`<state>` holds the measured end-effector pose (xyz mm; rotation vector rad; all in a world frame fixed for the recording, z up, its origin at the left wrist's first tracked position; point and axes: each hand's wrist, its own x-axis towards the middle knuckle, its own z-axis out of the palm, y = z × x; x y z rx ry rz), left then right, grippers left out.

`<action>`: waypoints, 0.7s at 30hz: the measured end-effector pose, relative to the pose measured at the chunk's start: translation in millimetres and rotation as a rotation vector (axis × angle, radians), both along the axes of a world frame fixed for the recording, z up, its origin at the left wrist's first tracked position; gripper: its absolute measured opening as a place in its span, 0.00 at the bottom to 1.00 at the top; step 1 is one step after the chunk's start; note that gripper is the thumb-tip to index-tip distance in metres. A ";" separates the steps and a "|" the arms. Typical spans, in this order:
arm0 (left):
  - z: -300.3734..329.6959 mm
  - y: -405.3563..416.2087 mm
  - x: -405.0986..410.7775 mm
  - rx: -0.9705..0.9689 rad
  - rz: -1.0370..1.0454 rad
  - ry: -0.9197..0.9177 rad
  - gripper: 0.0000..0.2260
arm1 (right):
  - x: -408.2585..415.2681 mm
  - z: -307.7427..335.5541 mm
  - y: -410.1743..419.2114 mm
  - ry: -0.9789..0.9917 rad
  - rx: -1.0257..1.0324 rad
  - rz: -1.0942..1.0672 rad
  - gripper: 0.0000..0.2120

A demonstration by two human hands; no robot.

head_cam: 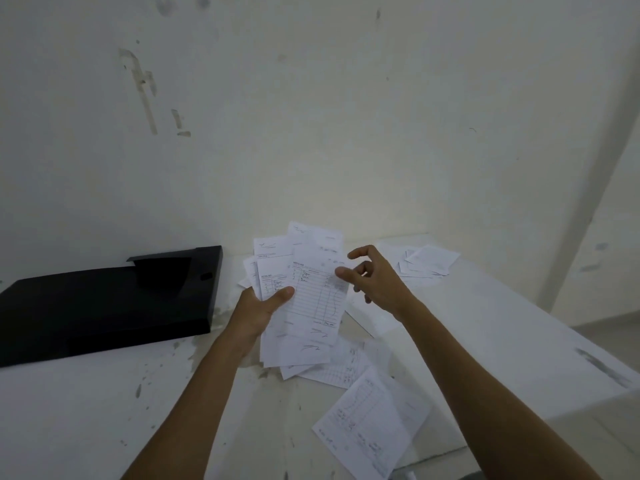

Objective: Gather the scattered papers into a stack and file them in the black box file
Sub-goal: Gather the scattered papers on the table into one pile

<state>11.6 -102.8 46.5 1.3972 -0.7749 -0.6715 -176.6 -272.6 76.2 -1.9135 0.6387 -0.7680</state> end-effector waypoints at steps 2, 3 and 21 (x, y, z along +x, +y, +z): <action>-6.9 5.5 2.8 0.007 0.028 0.031 0.20 | -19.7 -15.6 6.0 0.179 -0.025 0.109 0.28; -11.4 8.6 3.0 0.017 0.043 0.047 0.19 | -29.6 -24.9 10.3 0.322 -0.070 0.166 0.29; -39.4 67.3 19.9 0.005 0.226 0.099 0.12 | -27.1 -71.1 34.0 0.748 -0.396 -0.010 0.39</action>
